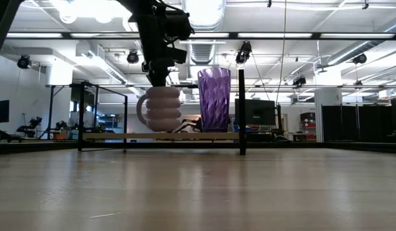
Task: Stack small to large cups/mugs on shelf
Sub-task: Put the purple cup on the shelf
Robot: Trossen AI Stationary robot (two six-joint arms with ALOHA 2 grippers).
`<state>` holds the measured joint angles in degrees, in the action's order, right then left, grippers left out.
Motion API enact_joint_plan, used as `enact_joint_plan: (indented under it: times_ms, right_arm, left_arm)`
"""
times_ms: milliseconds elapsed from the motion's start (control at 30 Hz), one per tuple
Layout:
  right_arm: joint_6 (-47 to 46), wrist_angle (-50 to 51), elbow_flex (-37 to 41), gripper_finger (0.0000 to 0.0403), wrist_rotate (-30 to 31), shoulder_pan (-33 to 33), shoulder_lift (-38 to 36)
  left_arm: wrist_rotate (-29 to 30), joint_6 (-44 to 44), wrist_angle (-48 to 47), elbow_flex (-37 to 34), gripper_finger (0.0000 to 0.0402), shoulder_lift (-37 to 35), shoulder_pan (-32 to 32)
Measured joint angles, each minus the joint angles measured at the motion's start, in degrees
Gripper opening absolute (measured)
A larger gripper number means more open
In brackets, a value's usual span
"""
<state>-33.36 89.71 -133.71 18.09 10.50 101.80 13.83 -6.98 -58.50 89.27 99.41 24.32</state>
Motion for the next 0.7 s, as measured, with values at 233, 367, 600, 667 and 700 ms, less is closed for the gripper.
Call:
enact_joint_plan:
  times_ms: [233,367,600,667,700]
  right_arm:
    - [0.24,0.0,0.0,0.0054,0.0,0.0,0.0]
    - [0.31,0.02,0.01,0.0054,0.0,0.0,0.0]
    - [0.44,0.02,0.02,0.0054,0.0,-0.02,0.0]
    - [0.46,0.02,0.01,0.0054,0.0,-0.02,-0.01]
    - [0.47,0.02,0.02,0.0054,0.0,-0.02,-0.01]
  left_arm:
    - [-0.07,-7.62,1.33,0.39,0.0012,1.06,0.5]
    - [-1.83,-13.35,1.62,0.49,0.0012,1.15,1.14]
    - [-3.87,-17.76,3.31,0.45,0.0013,1.17,2.35]
    - [-4.0,-17.93,4.17,0.37,0.0013,1.17,2.47]
    - [-4.0,-17.97,4.54,0.37,0.0013,1.17,2.47]
